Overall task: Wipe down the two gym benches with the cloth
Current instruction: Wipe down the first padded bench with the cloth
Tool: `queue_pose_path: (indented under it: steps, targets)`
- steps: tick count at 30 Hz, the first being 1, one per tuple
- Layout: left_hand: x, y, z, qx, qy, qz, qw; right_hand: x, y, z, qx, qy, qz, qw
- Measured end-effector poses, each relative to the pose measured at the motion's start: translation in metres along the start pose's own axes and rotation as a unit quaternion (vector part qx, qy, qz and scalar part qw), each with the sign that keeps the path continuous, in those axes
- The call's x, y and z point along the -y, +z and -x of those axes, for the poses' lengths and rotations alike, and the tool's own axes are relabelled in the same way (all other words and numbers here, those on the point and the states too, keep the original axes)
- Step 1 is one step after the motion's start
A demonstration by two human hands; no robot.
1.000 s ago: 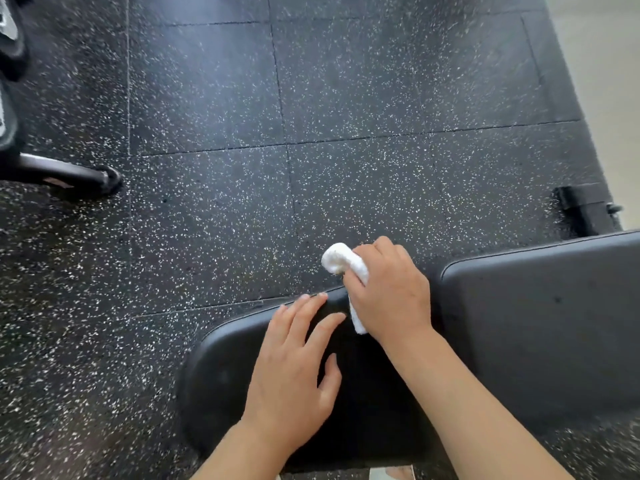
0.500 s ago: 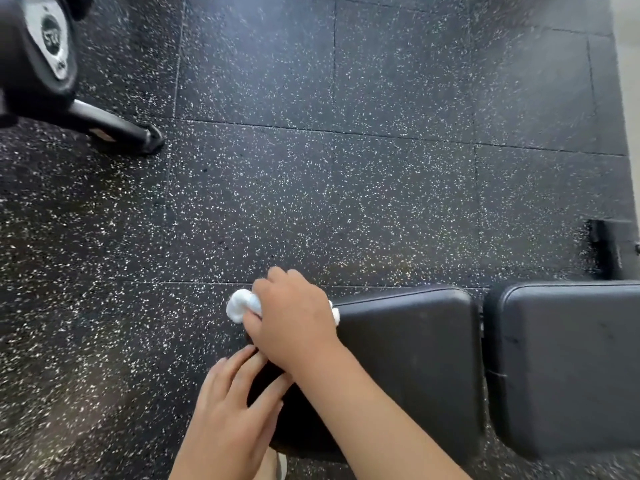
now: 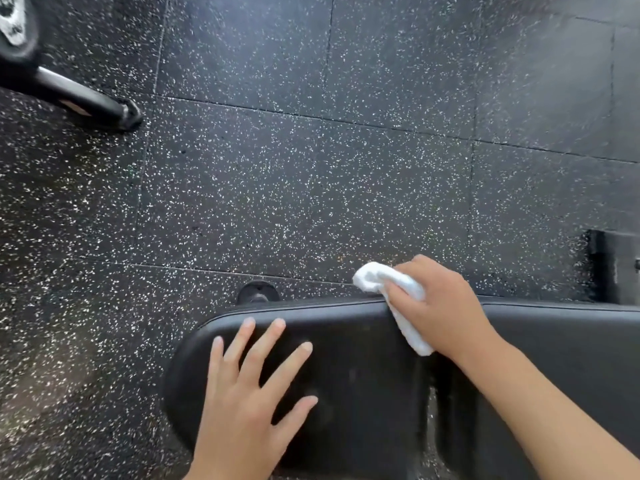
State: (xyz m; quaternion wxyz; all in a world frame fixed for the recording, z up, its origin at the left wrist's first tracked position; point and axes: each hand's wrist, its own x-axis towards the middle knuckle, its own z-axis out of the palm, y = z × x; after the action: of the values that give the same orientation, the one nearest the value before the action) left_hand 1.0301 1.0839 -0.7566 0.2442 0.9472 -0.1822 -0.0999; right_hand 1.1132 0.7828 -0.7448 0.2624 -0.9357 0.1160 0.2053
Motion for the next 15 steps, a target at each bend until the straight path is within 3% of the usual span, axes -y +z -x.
queue_pose_path:
  steps: [2, 4, 7, 11, 15]
  targets:
    - [-0.005, 0.004, 0.000, -0.012, -0.021, 0.019, 1.000, -0.011, -0.009, 0.002, 0.023, 0.009, -0.043, 0.999]
    - [-0.010, 0.006, -0.002, -0.024, -0.042, 0.028, 0.998, -0.002, -0.006, -0.002, 0.026, -0.020, 0.008, 0.999]
    - [-0.021, 0.008, -0.002, -0.028, -0.073, 0.030, 0.996, 0.043, 0.011, -0.014, 0.042, -0.094, 0.068, 0.992]
    - [-0.027, 0.006, -0.003, -0.022, -0.105, 0.024, 0.994, 0.122, 0.060, -0.021, 0.062, -0.184, 0.042, 0.980]
    - [-0.030, 0.003, -0.009, -0.020, -0.115, 0.010, 0.993, 0.130, 0.068, -0.020, 0.065, -0.200, 0.031, 0.977]
